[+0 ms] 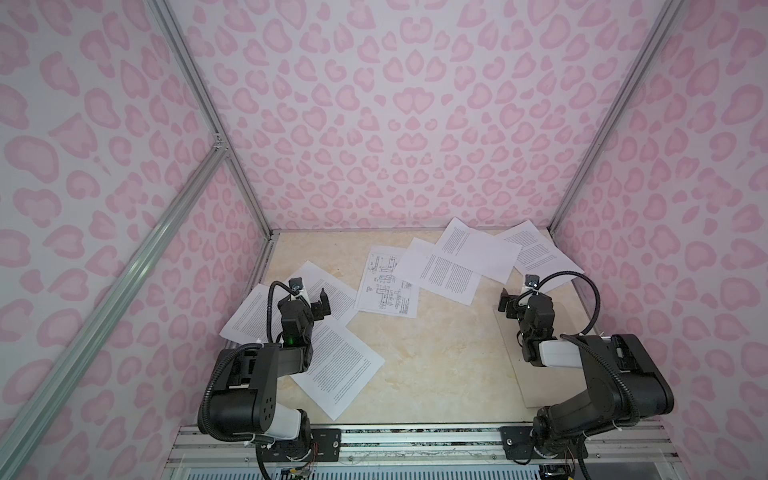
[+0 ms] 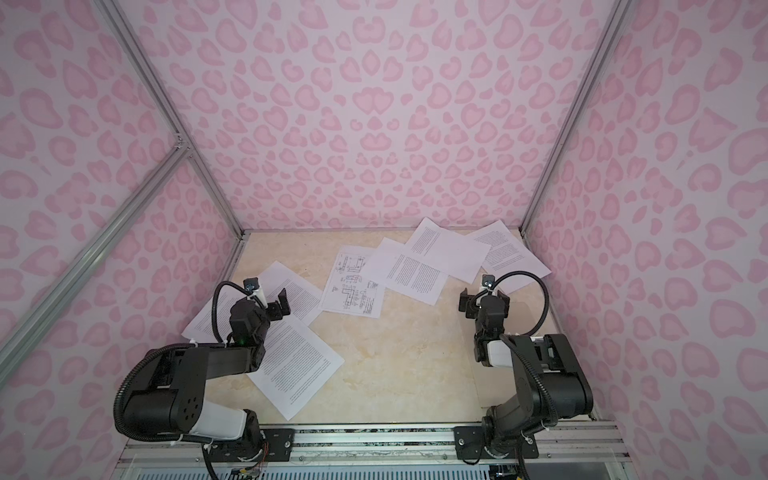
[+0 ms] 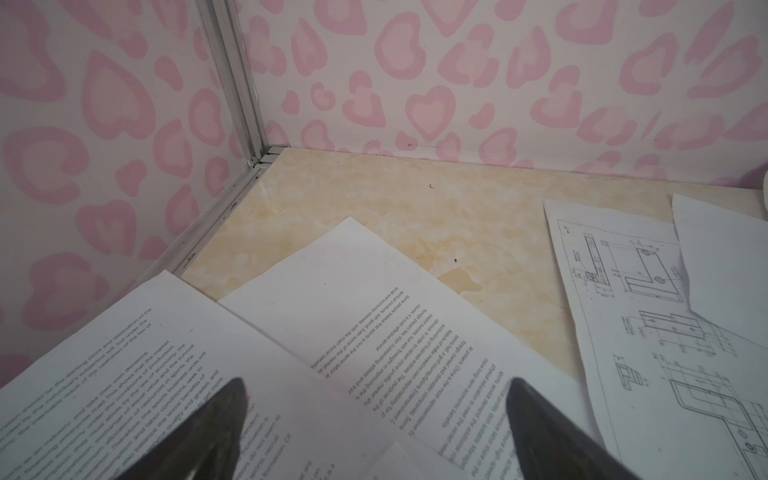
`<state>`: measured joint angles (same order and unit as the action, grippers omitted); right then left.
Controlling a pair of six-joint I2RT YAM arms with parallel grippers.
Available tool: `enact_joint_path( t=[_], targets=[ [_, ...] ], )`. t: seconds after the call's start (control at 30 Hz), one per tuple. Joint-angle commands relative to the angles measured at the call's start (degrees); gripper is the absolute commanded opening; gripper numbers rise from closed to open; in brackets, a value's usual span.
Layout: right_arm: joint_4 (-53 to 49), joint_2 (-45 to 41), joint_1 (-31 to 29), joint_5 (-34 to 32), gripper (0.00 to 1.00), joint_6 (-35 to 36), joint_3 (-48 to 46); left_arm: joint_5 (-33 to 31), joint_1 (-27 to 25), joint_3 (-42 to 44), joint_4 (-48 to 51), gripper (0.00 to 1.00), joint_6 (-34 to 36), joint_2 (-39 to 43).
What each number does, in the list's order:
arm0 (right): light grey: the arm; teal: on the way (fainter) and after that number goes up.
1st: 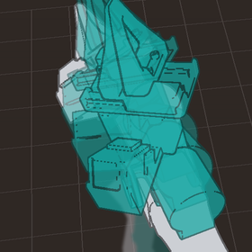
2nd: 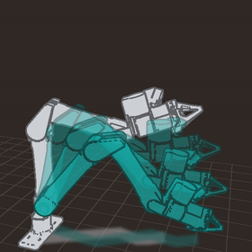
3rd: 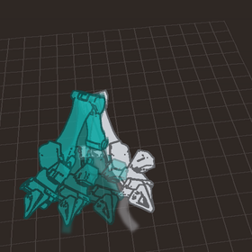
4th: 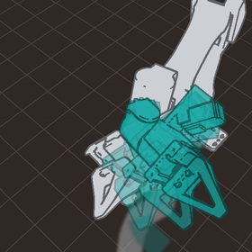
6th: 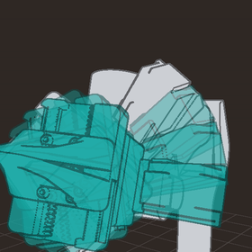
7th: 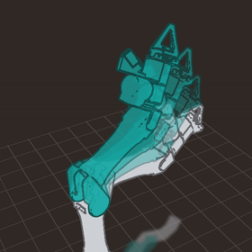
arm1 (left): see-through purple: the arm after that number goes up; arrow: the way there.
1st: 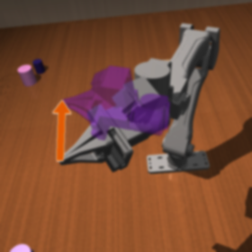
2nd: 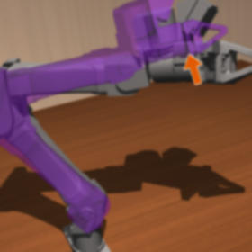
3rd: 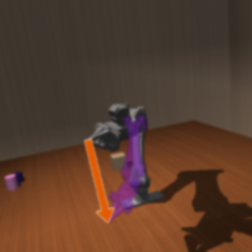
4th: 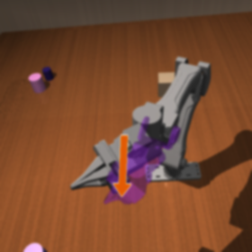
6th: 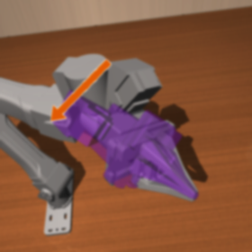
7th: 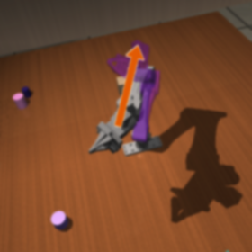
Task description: Put the files into the folder
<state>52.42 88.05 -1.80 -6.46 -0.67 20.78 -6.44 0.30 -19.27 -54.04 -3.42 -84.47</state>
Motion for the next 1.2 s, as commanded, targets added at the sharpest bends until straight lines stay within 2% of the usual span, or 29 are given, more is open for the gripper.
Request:
enact_joint_path(
  t=[0.0,1.03,1.07,1.1,1.13,1.17],
  targets=[
    [1.1,0.0,0.0,-0.8,1.00,0.1,-0.3,0.4,0.1,0.0,-1.0,0.98,0.4,0.1],
    [1.1,0.0,0.6,0.0,1.00,-0.7,-0.3,1.0,0.5,-0.1,-1.0,0.98,0.1,0.2],
    [1.2,-0.1,0.7,0.3,1.00,-0.3,-0.3,-1.2,0.3,-0.5,0.1,0.98,-0.4,1.2],
    [2.4,-0.7,0.6,-2.4,1.00,-0.8,-0.7,-5.3,-0.6,-2.2,5.2,0.98,-0.9,3.8],
    [1.4,-3.1,-1.0,-10.7,1.00,-1.1,-0.9,-7.6,-1.3,-5.2,12.5,0.98,-0.7,7.0],
    [-4.5,-6.3,-2.6,-17.4,1.00,-1.8,0.7,-7.8,-1.7,-7.4,17.2,0.98,-0.3,9.3]
  ],
)
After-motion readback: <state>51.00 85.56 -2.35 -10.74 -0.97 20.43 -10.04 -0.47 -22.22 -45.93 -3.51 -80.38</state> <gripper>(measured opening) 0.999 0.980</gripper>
